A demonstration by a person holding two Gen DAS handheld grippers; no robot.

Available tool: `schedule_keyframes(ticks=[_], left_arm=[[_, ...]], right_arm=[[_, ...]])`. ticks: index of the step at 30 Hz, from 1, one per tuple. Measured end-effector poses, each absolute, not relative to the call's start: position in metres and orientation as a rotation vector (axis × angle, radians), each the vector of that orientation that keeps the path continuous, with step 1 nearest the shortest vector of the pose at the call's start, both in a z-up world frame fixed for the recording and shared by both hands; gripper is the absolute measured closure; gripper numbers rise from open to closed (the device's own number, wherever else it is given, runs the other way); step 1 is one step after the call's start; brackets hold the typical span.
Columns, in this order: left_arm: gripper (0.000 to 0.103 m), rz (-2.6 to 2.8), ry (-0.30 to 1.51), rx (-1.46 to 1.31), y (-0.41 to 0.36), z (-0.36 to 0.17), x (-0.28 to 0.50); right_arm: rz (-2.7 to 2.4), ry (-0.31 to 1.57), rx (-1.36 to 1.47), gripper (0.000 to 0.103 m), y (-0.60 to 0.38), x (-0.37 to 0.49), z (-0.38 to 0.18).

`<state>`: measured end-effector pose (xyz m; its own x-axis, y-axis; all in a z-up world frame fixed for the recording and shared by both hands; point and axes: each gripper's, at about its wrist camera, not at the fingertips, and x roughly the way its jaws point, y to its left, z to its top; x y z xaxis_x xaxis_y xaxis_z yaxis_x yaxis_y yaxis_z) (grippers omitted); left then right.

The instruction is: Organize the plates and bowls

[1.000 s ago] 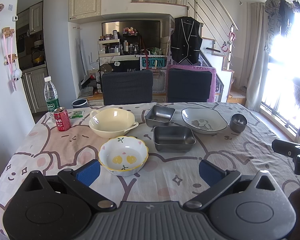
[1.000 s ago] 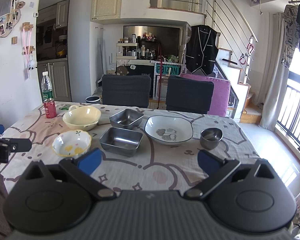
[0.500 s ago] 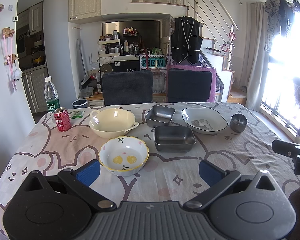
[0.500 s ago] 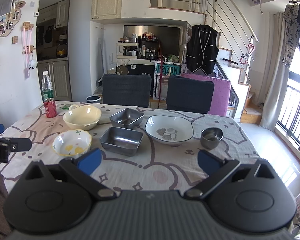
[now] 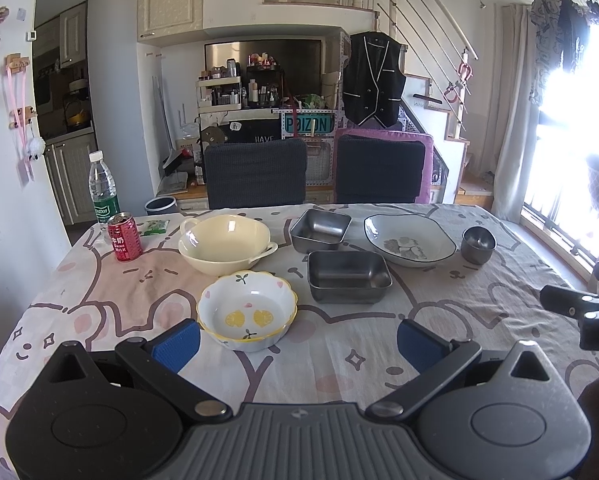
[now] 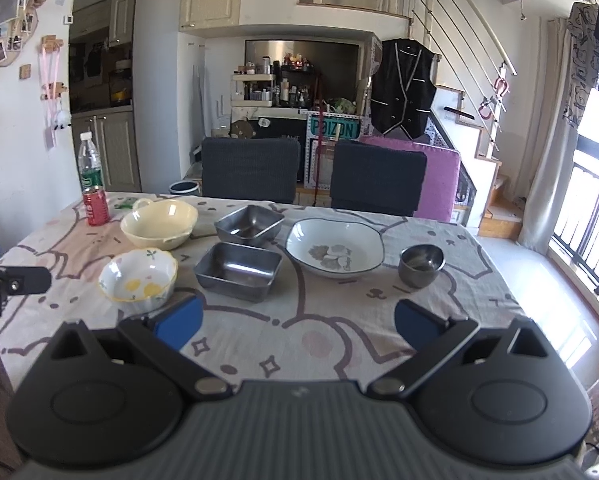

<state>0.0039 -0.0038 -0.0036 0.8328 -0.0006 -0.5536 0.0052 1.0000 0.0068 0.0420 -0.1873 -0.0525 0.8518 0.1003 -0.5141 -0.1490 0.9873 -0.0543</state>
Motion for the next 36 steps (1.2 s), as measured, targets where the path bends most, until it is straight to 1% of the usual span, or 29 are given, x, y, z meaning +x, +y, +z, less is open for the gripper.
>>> schedule_keyframes(ticks=[6, 10, 17, 26, 31, 36], left_arm=[[0.0, -0.051, 0.589, -0.007, -0.009, -0.004, 0.011], [0.0, -0.075, 0.592, 0.035, -0.021, -0.002, 0.021], [0.0, -0.124, 0.569, 0.038, -0.043, 0.006, 0.051], [0.0, -0.213, 0.519, 0.074, -0.072, 0.009, 0.122], [0.0, -0.224, 0.573, 0.041, -0.079, 0.002, 0.176], [0.0, -0.25, 0.596, 0.068, -0.087, -0.002, 0.231]], right_arm=[[0.117, 0.545, -0.069, 0.0, -0.197, 0.048, -0.05], [0.119, 0.541, -0.065, 0.0, -0.202, 0.055, -0.047], [0.088, 0.488, -0.043, 0.0, -0.22, 0.083, -0.033], [0.117, 0.427, 0.025, 0.0, -0.252, 0.147, -0.018], [0.072, 0.396, 0.028, 0.0, -0.268, 0.191, -0.021], [0.044, 0.394, -0.008, 0.0, -0.278, 0.241, -0.035]])
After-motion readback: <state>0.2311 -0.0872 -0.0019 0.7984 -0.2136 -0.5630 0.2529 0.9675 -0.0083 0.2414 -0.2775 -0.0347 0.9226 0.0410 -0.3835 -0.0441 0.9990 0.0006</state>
